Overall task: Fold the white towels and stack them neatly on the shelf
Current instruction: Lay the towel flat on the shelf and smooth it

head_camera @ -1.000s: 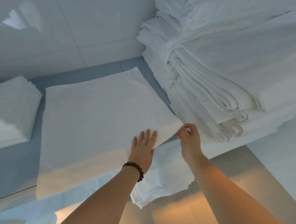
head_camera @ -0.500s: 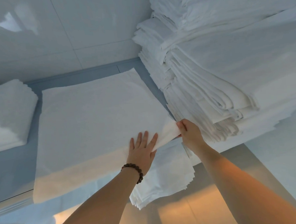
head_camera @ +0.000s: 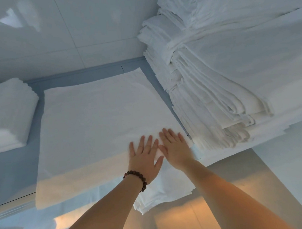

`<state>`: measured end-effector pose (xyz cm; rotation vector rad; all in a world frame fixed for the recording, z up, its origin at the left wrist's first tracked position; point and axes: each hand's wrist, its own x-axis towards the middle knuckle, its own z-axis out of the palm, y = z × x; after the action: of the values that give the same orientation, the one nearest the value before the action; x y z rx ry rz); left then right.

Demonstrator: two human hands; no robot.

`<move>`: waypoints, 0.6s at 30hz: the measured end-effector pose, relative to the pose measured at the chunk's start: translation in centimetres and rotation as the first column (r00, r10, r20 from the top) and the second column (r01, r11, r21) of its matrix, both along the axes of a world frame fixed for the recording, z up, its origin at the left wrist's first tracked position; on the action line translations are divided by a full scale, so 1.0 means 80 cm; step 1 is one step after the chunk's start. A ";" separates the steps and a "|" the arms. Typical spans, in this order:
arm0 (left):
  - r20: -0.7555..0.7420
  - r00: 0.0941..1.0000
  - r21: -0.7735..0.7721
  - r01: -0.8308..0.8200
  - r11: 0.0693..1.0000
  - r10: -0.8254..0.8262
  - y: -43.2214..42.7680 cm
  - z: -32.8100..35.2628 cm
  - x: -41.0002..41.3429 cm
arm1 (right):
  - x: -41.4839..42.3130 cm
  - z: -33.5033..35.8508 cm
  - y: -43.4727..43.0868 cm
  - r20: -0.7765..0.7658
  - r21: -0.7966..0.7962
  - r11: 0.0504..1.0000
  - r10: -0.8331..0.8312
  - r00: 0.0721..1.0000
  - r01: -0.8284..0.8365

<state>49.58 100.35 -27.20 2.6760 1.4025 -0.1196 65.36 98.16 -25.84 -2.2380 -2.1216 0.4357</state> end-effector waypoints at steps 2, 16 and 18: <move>-0.016 0.995 0.000 -0.094 0.996 0.094 0.007 0.000 -0.017 | 0.014 -0.007 -0.002 0.087 -0.041 0.997 -0.067 0.994 0.071; -0.035 0.850 -0.089 -0.526 0.846 0.525 0.067 0.011 -0.189 | -0.142 0.015 0.068 0.020 0.037 0.986 0.162 0.987 -0.162; -0.039 0.851 -0.068 -0.525 0.849 0.523 0.065 0.005 -0.217 | -0.172 0.008 0.078 0.038 -0.018 0.980 0.200 0.979 -0.199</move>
<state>32.26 105.57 -26.77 2.1343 2.0289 -0.1411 51.62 104.44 -25.22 -2.0645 -2.3819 0.4165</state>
